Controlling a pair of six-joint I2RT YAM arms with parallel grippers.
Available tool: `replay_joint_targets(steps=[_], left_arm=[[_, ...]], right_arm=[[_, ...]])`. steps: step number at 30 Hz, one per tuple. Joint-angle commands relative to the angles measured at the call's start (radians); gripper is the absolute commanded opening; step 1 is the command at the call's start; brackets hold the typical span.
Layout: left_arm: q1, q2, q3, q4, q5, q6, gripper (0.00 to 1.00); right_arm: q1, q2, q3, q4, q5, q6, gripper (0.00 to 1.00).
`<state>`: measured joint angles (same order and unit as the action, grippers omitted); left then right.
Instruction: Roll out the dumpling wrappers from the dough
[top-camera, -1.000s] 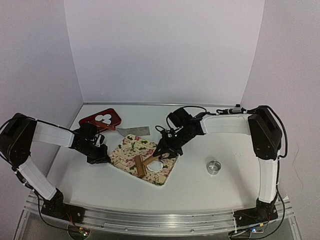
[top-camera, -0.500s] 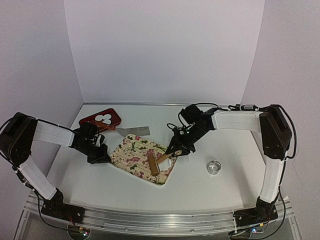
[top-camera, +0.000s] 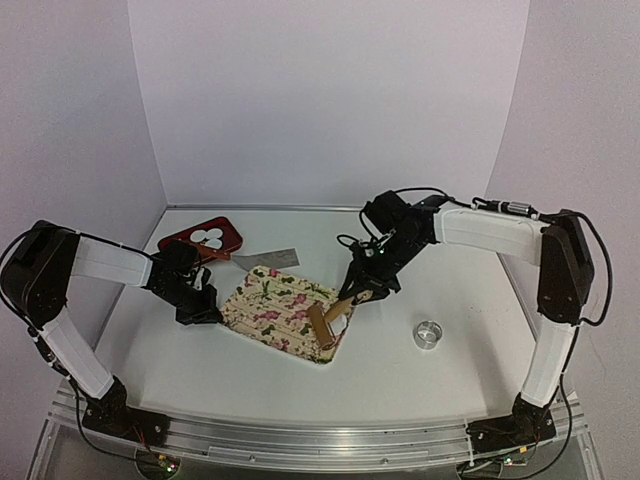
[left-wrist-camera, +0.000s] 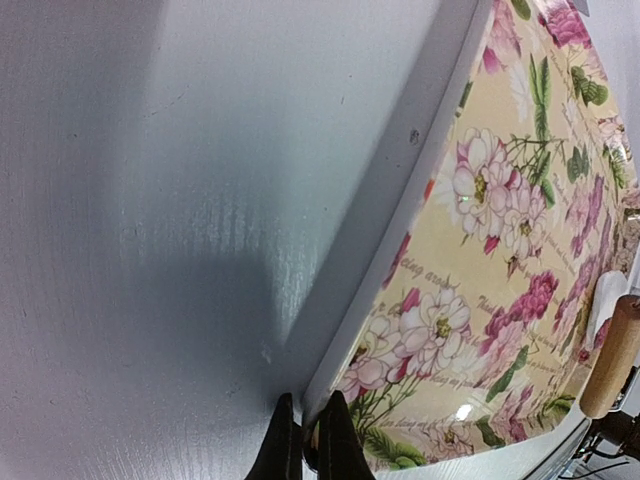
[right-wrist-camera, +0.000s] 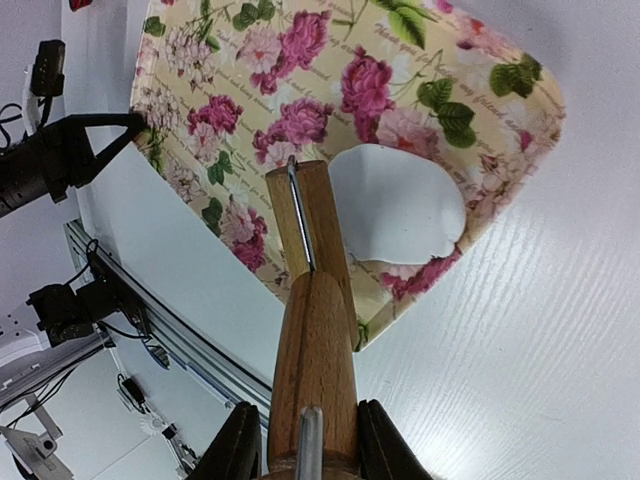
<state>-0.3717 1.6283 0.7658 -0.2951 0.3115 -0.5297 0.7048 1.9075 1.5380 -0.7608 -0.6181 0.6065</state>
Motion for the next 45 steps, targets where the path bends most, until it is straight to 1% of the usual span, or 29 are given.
replay_joint_targets(steps=[1, 7, 15, 24, 28, 36, 45], left_arm=[[0.014, 0.023, -0.01, -0.073, -0.071, -0.019, 0.0], [0.014, 0.021, -0.012, -0.067, -0.068, -0.02, 0.0], [0.014, 0.009, -0.029, -0.054, -0.06, -0.02, 0.0], [0.014, -0.016, -0.066, -0.04, -0.054, -0.018, 0.0], [0.014, -0.017, -0.07, -0.035, -0.05, -0.019, 0.0], [0.014, -0.006, -0.065, -0.024, -0.041, -0.018, 0.0], [0.014, -0.001, -0.072, -0.015, -0.035, -0.021, 0.0]], right_arm=[[-0.052, -0.088, -0.027, -0.01, 0.011, 0.01, 0.0], [-0.092, -0.091, -0.022, -0.011, -0.001, 0.006, 0.0], [-0.117, 0.006, -0.025, -0.01, 0.018, 0.001, 0.0], [-0.115, 0.076, -0.059, -0.035, 0.132, 0.018, 0.0], [-0.106, 0.086, -0.093, -0.056, 0.234, 0.004, 0.0], [-0.051, 0.172, -0.143, -0.053, 0.329, 0.003, 0.0], [-0.014, 0.251, -0.135, -0.042, 0.405, 0.023, 0.0]])
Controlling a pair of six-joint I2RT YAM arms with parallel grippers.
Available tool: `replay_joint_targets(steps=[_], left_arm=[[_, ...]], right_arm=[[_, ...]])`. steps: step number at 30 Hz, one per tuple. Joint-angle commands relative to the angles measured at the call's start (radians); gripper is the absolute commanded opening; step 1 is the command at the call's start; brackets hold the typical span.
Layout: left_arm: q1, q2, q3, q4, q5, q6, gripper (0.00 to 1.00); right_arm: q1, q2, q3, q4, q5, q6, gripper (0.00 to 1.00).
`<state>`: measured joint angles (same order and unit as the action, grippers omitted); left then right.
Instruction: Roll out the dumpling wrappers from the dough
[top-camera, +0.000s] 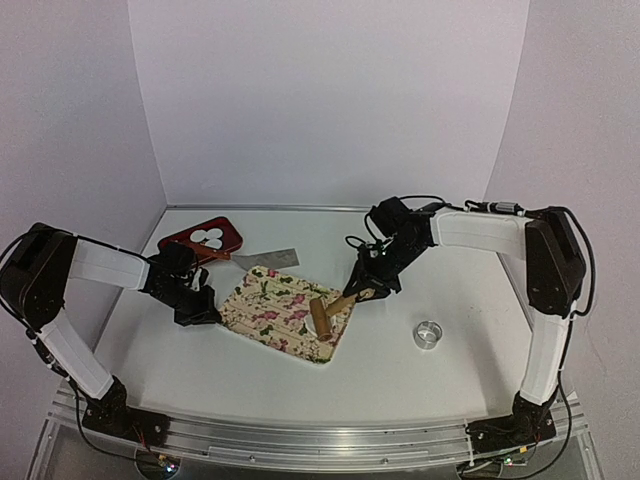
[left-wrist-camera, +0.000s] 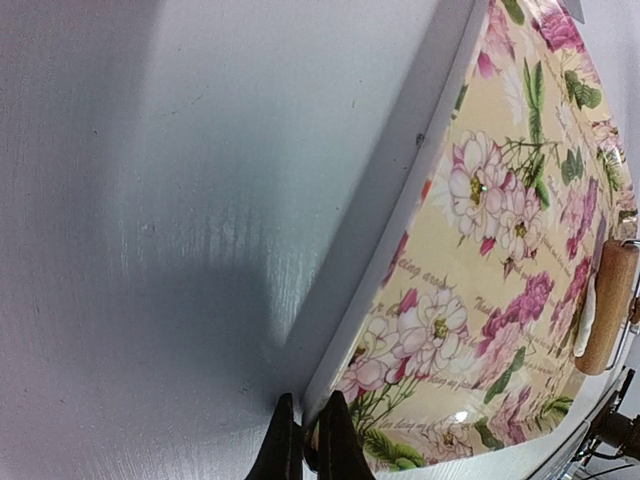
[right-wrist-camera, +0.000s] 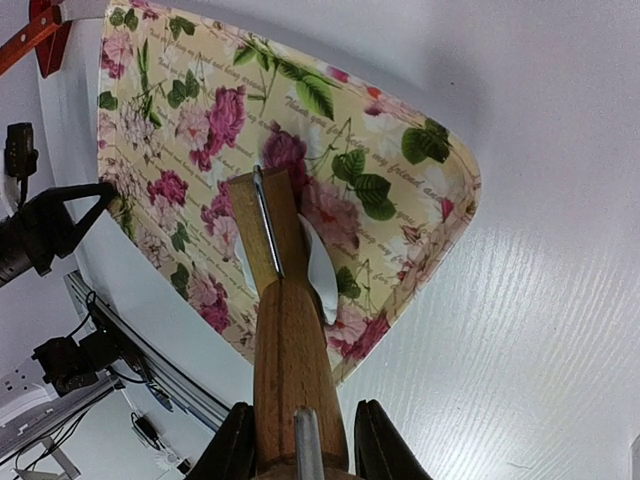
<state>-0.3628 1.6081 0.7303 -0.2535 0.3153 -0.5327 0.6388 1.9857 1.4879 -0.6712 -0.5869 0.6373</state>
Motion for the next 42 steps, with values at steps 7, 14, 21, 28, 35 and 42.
replay_joint_targets(steps=[7, 14, 21, 28, 35, 42], left_arm=[[0.005, 0.036, -0.029, -0.051, -0.032, -0.019, 0.0], [0.005, 0.054, -0.017, -0.047, -0.027, -0.018, 0.0], [0.005, 0.069, -0.008, -0.041, -0.019, -0.014, 0.0], [0.005, 0.077, -0.002, -0.033, -0.011, -0.016, 0.0], [0.005, 0.077, -0.004, -0.031, -0.005, -0.017, 0.0], [0.005, 0.063, -0.019, -0.031, -0.008, -0.02, 0.0]], right_arm=[[0.095, 0.238, -0.066, -0.132, 0.4, 0.005, 0.0], [0.124, 0.293, -0.031, -0.134, 0.417, 0.018, 0.0], [0.148, 0.343, 0.015, -0.155, 0.428, 0.014, 0.0], [0.174, 0.39, 0.074, -0.18, 0.429, 0.006, 0.0], [0.201, 0.42, 0.123, -0.196, 0.421, -0.002, 0.0], [0.221, 0.43, 0.152, -0.222, 0.431, 0.004, 0.0]])
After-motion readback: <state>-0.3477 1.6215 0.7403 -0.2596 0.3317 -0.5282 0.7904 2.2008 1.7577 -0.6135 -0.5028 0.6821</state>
